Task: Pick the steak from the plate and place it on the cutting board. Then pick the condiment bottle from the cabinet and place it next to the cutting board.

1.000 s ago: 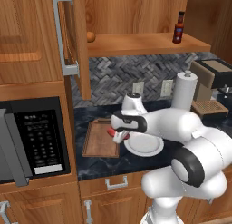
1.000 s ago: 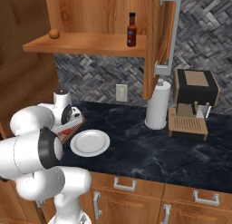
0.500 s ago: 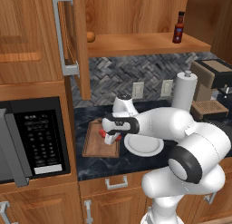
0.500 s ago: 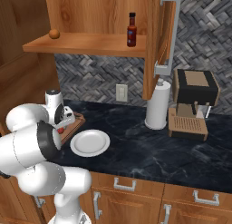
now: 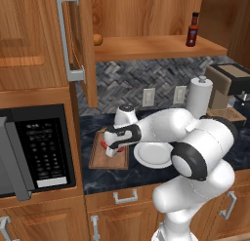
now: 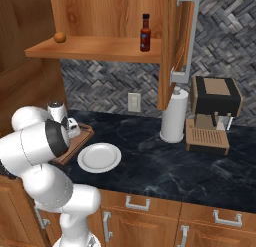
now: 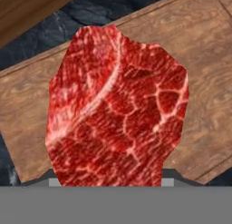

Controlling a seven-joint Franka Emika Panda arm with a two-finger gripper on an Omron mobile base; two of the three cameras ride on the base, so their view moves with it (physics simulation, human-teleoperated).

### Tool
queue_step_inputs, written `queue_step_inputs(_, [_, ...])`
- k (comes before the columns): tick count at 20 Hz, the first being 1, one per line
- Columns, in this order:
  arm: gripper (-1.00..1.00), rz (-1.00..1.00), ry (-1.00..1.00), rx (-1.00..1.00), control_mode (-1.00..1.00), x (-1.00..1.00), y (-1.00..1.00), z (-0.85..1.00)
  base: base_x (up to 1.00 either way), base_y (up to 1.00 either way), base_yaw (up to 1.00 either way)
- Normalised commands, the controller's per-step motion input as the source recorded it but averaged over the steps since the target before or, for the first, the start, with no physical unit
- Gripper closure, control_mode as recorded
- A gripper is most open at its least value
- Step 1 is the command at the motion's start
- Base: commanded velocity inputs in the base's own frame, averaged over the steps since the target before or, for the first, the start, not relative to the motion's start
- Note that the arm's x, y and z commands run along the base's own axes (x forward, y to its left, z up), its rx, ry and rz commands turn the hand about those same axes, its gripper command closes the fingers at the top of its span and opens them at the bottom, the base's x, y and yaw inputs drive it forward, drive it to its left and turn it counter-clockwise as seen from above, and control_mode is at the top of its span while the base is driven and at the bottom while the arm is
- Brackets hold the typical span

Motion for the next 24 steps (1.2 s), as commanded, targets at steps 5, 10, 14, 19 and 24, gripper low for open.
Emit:
queue_step_inputs(5, [1.00, 0.00, -0.04, 0.00, -1.00, 0.22, 0.13, -0.34, 0.00, 0.00, 0.00])
queue_step_inputs(10, [1.00, 0.00, -0.03, 0.00, -1.00, 0.18, 0.10, -0.30, 0.00, 0.00, 0.00])
queue_step_inputs(14, [1.00, 0.00, -0.03, 0.00, -1.00, 0.15, 0.09, -0.28, 0.00, 0.00, 0.00])
queue_step_inputs(19, [1.00, 0.00, -0.01, 0.00, -1.00, 0.15, 0.12, -0.23, 0.00, 0.00, 0.00])
queue_step_inputs(24, [-1.00, 0.00, 0.00, 0.00, -1.00, 0.09, 0.19, -0.15, 0.00, 0.00, 0.00])
